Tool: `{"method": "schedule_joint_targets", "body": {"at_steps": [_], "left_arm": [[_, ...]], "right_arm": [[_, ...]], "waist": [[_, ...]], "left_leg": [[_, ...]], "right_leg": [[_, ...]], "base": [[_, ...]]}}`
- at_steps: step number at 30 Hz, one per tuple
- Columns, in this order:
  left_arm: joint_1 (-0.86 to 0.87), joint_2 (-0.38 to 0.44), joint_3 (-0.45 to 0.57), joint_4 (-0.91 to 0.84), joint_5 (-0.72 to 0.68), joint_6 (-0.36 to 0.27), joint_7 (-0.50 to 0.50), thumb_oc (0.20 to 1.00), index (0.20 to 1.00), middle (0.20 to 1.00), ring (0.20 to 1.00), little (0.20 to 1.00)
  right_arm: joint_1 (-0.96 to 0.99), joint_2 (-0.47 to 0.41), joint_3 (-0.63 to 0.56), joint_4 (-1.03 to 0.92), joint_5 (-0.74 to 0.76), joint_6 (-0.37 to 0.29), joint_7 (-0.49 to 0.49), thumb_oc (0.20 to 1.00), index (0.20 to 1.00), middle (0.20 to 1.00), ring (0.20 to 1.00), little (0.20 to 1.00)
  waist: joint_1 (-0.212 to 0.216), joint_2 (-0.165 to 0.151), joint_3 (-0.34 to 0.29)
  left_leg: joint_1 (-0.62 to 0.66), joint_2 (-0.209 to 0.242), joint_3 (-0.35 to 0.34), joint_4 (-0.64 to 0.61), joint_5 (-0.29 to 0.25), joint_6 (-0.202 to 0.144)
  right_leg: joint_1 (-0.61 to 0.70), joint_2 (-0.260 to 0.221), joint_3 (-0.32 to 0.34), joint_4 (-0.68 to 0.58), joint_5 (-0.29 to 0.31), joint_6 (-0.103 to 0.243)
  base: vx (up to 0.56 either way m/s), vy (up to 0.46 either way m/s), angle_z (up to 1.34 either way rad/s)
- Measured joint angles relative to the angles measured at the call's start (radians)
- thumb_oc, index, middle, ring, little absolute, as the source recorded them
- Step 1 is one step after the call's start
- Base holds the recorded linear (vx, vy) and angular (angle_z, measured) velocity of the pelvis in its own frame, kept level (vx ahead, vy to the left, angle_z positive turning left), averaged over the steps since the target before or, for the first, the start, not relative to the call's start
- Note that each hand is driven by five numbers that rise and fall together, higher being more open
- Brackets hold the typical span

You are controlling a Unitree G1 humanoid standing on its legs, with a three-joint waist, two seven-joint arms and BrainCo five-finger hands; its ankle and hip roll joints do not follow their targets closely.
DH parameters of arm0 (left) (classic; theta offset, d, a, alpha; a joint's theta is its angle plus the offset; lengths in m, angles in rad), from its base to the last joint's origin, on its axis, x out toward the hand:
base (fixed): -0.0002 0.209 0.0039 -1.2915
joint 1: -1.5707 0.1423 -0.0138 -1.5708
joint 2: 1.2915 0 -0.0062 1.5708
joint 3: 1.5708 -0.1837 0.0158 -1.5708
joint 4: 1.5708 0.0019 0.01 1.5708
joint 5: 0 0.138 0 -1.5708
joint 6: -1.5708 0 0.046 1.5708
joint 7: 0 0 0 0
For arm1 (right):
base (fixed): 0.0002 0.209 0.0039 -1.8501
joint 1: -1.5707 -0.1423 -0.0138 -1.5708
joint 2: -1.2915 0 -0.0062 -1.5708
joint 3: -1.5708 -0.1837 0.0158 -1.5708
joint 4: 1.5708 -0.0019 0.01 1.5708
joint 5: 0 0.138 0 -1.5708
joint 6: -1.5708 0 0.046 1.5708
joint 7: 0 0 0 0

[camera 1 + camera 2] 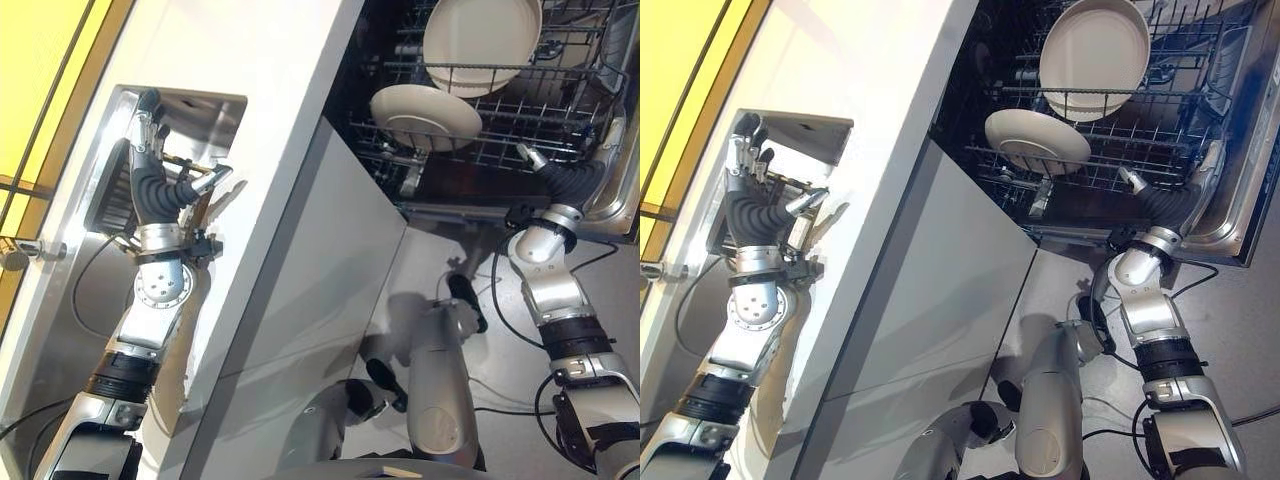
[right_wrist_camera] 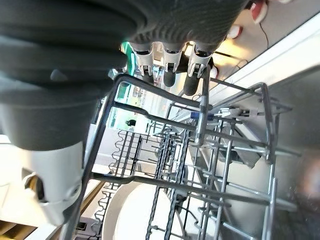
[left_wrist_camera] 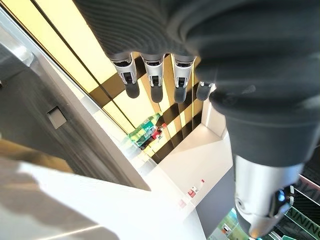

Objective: Pick up plates and place into dishwasher.

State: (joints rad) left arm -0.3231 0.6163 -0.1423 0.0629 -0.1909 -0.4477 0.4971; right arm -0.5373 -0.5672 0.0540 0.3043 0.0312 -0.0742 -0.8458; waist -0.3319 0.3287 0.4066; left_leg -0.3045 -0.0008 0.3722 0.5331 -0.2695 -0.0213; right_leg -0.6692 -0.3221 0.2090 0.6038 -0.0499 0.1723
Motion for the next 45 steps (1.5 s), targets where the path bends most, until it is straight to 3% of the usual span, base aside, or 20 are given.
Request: {"method": "schedule_joint_targets", "body": {"at_steps": [5, 13, 25, 31, 34, 38, 39, 40, 42, 45], "left_arm": [[-0.039, 0.033, -0.006, 0.023, -0.022, -0.003, -0.027, 1.000, 1.000, 1.000, 1.000, 1.000], [-0.019, 0.047, -0.007, 0.035, -0.041, -0.001, -0.069, 1.000, 1.000, 1.000, 1.000, 1.000], [-0.027, 0.068, -0.004, 0.038, -0.040, 0.017, -0.077, 1.000, 1.000, 1.000, 1.000, 1.000], [-0.054, 0.066, -0.018, 0.038, -0.040, 0.030, -0.078, 1.000, 1.000, 1.000, 1.000, 1.000], [-0.067, 0.067, -0.028, 0.038, -0.041, 0.029, -0.081, 1.000, 1.000, 1.000, 1.000, 1.000], [-0.073, 0.066, -0.025, 0.040, -0.041, 0.032, -0.081, 1.000, 1.000, 1.000, 1.000, 1.000], [-0.076, 0.068, -0.025, 0.037, -0.041, 0.031, -0.081, 1.000, 1.000, 1.000, 1.000, 1.000], [-0.076, 0.067, -0.018, 0.032, -0.044, 0.027, -0.077, 1.000, 1.000, 1.000, 1.000, 1.000], [-0.077, 0.067, -0.009, 0.039, -0.062, 0.037, -0.075, 1.000, 1.000, 1.000, 1.000, 1.000], [-0.072, 0.064, -0.018, 0.032, -0.062, 0.040, -0.075, 1.000, 1.000, 1.000, 1.000, 1.000]], "right_arm": [[-0.084, -0.001, -0.003, 0.035, 0.039, 0.014, 0.012, 1.000, 1.000, 1.000, 1.000, 1.000], [-0.100, -0.036, 0.019, 0.045, 0.083, 0.013, 0.237, 1.000, 1.000, 1.000, 1.000, 1.000], [-0.214, -0.048, 0.144, 0.149, 0.162, 0.011, 0.430, 1.000, 1.000, 1.000, 1.000, 1.000], [-0.279, -0.029, 0.200, 0.199, 0.192, 0.025, 0.483, 1.000, 1.000, 1.000, 1.000, 1.000], [-0.293, -0.028, 0.200, 0.208, 0.199, 0.037, 0.488, 1.000, 1.000, 1.000, 1.000, 1.000], [-0.326, -0.025, 0.232, 0.223, 0.199, 0.041, 0.493, 1.000, 1.000, 1.000, 1.000, 1.000], [-0.326, -0.024, 0.233, 0.223, 0.200, 0.041, 0.493, 1.000, 1.000, 1.000, 1.000, 1.000], [-0.331, -0.030, 0.231, 0.219, 0.200, 0.039, 0.489, 1.000, 1.000, 1.000, 1.000, 1.000], [-0.342, -0.021, 0.233, 0.221, 0.200, 0.034, 0.491, 1.000, 1.000, 1.000, 1.000, 1.000], [-0.354, -0.004, 0.235, 0.229, 0.216, 0.046, 0.492, 1.000, 1.000, 1.000, 1.000, 1.000]], "waist": [[0.013, 0.005, -0.004], [0.019, 0.008, -0.006], [0.053, 0.006, -0.007], [0.085, 0.006, -0.007], [0.103, 0.006, -0.007], [0.138, 0.015, -0.013], [0.145, 0.019, -0.015], [0.140, 0.015, -0.014], [0.152, 0.020, -0.019], [0.158, 0.034, -0.030]], "left_leg": [[-0.057, 0.001, -0.018, 0.052, -0.002, -0.002], [-0.093, 0.003, -0.057, 0.082, -0.003, -0.002], [-0.141, 0.017, -0.117, 0.091, -0.003, -0.003], [-0.163, 0.017, -0.137, 0.091, -0.003, -0.002], [-0.181, 0.020, -0.157, 0.108, -0.003, -0.003], [-0.201, 0.028, -0.166, 0.102, -0.007, -0.008], [-0.216, 0.037, -0.167, 0.119, -0.006, -0.010], [-0.229, 0.029, -0.178, 0.134, -0.003, -0.019], [-0.243, 0.010, -0.181, 0.161, -0.007, -0.046], [-0.234, 0.001, -0.188, 0.178, 0.000, -0.041]], "right_leg": [[-0.050, -0.007, -0.001, 0.052, -0.006, -0.007], [-0.067, -0.010, -0.027, 0.071, -0.002, -0.015], [-0.095, 0.024, -0.060, 0.075, -0.004, -0.026], [-0.105, 0.026, -0.076, 0.068, -0.004, -0.025], [-0.113, 0.036, -0.076, 0.092, -0.010, -0.042], [-0.138, 0.040, -0.088, 0.094, -0.007, -0.029], [-0.154, 0.045, -0.062, 0.185, -0.049, -0.085], [-0.125, 0.028, -0.037, 0.205, -0.103, -0.042], [-0.145, 0.019, -0.050, 0.206, -0.101, -0.053], [-0.151, 0.019, -0.061, 0.227, -0.102, -0.056]], "base": [[-0.02, -0.053, 0.12], [-0.01, -0.060, 0.01], [0.02, -0.030, 0.00], [0.04, 0.020, 0.04], [0.02, 0.046, 0.11], [0.02, 0.051, -0.07], [0.00, 0.051, 0.07], [0.00, 0.048, 0.17], [-0.01, 0.045, 0.12], [-0.01, 0.045, 0.02]]}}
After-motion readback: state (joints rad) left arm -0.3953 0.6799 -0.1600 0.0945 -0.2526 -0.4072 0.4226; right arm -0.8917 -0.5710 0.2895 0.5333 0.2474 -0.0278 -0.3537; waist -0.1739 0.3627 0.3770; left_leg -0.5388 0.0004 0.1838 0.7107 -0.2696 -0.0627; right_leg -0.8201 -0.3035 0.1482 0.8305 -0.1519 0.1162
